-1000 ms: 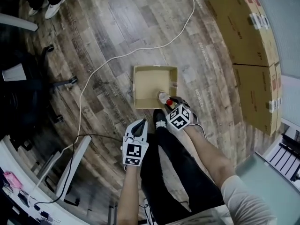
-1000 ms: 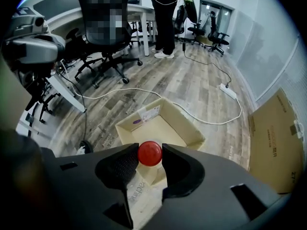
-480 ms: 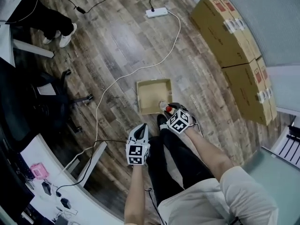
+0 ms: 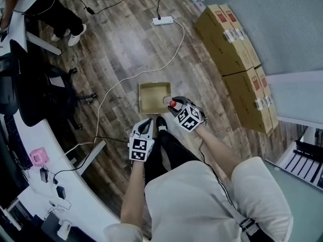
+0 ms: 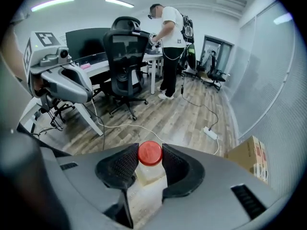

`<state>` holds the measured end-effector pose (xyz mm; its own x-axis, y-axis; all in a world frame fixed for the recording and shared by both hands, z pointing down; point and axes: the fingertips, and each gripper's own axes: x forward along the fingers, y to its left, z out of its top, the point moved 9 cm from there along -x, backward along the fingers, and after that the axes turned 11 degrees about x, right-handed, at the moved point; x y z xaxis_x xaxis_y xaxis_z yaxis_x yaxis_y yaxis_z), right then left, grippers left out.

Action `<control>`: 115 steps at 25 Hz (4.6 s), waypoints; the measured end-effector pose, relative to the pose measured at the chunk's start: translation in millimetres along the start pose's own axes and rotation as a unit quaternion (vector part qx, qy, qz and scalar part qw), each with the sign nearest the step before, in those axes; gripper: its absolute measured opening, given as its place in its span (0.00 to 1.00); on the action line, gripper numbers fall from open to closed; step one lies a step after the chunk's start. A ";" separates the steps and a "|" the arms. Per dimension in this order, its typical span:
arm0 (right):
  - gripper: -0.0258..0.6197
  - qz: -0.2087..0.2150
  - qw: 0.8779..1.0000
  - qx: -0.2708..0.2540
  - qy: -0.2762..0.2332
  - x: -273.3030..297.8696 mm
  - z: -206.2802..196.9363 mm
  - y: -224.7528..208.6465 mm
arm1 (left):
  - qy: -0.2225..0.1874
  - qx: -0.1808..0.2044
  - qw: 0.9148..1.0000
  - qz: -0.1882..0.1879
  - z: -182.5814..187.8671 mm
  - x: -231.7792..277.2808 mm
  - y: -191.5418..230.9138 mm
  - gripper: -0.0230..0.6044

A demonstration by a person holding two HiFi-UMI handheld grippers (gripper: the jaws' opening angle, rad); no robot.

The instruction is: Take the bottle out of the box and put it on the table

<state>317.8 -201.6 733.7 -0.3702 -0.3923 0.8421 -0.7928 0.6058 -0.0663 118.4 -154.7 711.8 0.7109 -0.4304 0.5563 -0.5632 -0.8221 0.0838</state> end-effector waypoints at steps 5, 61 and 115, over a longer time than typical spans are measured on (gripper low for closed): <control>0.32 0.004 1.000 0.000 -0.018 -44.0 23.3 11.5 | -0.007 0.004 1.000 0.015 23.0 -30.7 -15.3 0.06; 0.32 0.550 0.692 -0.464 -0.058 -81.9 253.5 781.4 | -0.089 -0.364 0.591 0.714 -268.7 -612.6 -127.0 0.06; 0.34 0.578 0.748 -0.315 -0.080 -109.9 169.2 573.1 | -0.057 -0.378 0.450 0.807 -108.3 -483.6 -202.6 0.06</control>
<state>-177.8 71.6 512.6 -0.7251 0.5995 0.3389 0.4699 0.7904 -0.3930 -156.9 260.3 515.3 -0.8886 -0.2906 0.3548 -0.3356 0.9393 -0.0711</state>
